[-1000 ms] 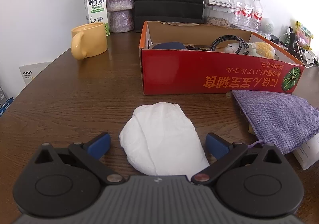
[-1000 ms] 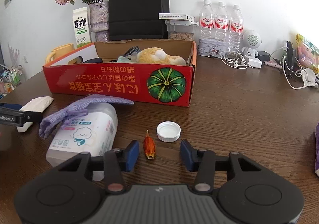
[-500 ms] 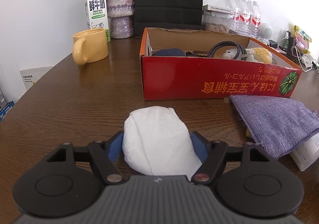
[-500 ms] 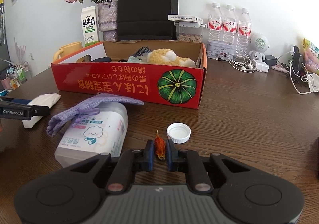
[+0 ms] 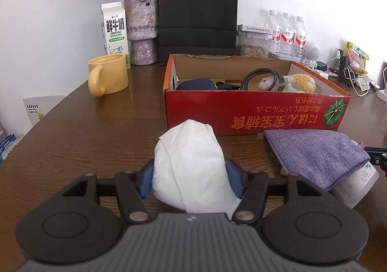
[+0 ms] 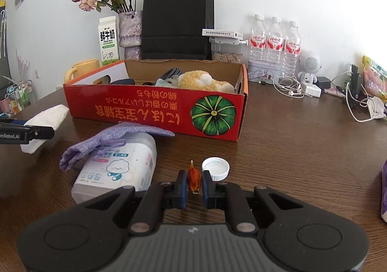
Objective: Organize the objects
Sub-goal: 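Carry the toy to the red box with the right tool while the left tool carries the white cloth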
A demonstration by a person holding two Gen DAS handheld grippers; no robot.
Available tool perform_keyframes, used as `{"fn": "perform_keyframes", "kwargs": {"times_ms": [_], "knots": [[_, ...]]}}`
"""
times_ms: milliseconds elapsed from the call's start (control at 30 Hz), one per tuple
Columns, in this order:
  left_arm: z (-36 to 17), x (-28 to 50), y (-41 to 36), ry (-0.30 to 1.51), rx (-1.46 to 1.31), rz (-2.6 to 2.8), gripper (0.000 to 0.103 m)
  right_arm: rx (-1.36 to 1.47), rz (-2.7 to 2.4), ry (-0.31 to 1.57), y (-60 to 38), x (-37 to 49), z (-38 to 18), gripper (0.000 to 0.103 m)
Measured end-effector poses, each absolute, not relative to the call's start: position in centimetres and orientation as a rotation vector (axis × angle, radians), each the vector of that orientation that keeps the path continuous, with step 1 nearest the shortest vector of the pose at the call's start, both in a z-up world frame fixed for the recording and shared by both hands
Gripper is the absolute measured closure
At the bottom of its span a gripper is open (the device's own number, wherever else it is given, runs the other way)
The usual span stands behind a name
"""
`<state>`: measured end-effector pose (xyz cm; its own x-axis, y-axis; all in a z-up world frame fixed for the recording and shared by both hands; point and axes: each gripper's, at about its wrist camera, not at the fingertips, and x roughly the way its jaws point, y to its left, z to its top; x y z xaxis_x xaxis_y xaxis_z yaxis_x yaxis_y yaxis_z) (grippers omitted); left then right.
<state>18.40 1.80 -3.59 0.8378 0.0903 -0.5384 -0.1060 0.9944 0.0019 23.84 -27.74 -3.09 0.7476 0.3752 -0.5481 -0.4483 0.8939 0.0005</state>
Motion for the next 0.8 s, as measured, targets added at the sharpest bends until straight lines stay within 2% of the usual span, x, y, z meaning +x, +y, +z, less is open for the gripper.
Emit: {"fn": "perform_keyframes", "kwargs": {"times_ms": [367,800], "knots": [[-0.2,19.4,0.1,0.473,-0.022,0.056,0.041,-0.114,0.479,0.445,-26.5,23.9,0.5,0.091],[2.7,23.7,-1.9,0.380,-0.038,0.008,0.040,-0.079,0.514,0.333,-22.4,28.0,4.0,0.091]]}}
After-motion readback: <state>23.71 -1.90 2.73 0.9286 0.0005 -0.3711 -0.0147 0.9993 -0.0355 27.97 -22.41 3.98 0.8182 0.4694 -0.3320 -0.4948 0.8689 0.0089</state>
